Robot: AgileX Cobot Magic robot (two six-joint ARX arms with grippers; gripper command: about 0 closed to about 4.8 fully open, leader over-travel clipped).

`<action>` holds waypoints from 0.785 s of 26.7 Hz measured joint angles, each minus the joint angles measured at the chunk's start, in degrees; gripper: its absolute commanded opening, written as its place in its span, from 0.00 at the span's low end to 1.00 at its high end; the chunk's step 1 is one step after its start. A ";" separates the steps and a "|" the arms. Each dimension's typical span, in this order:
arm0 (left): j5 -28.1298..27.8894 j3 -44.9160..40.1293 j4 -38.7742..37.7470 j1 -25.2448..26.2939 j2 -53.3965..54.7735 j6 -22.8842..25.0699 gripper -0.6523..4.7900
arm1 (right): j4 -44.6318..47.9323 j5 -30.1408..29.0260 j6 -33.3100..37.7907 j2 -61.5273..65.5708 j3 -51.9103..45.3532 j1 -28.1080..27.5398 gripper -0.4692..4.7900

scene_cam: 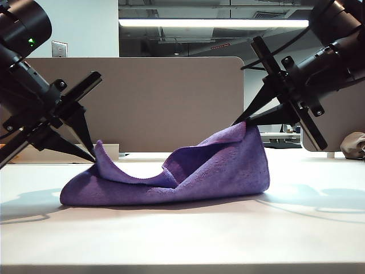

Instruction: Fold the bottom of the cloth upward, then fold it vertically to form a square shape.

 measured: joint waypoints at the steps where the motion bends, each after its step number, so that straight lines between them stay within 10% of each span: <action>1: -0.81 0.00 0.17 0.04 0.00 -0.66 0.15 | 0.00 0.31 0.44 0.00 0.00 -0.04 0.09; 21: 9.38 0.00 3.52 7.78 1.36 -0.83 0.17 | 5.97 2.21 7.91 4.57 0.02 -0.02 0.09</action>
